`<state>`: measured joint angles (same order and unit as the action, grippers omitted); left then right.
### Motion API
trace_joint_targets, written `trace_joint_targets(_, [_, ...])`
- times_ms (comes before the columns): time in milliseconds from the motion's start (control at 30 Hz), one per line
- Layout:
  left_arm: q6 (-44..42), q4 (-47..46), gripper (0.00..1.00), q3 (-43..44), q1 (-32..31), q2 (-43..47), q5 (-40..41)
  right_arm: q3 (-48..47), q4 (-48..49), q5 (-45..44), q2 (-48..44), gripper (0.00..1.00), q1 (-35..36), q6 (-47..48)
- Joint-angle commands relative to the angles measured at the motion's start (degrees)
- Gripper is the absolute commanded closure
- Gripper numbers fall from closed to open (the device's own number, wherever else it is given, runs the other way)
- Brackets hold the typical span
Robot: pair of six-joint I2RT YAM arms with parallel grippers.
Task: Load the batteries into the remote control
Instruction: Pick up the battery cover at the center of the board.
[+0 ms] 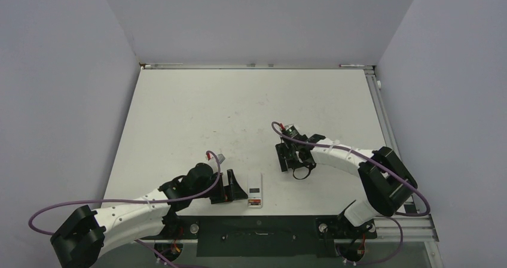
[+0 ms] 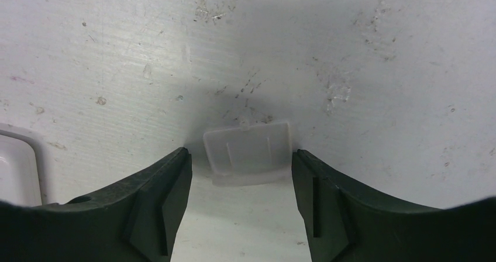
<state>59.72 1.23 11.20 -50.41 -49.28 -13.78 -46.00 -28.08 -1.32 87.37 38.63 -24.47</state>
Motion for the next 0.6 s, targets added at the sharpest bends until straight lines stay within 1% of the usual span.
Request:
trace_joint_targets(0, [-0.49, 0.96, 0.14, -1.12, 0.27, -0.29, -0.02, 2.91, -0.49, 0.84, -0.86, 0.38, 1.99, -4.56])
trace_joint_targets(333, [-0.57, 0.70, 0.14, -1.24, 0.30, -0.68, -0.11, 3.94, -0.11, -2.34, -1.20, 0.36, 2.92, -7.64])
trace_joint_targets(567, [-0.57, 0.35, 0.14, -1.15, 0.28, -1.05, -0.29, 4.42, -0.36, -3.10, -1.19, 0.37, 3.12, -8.18])
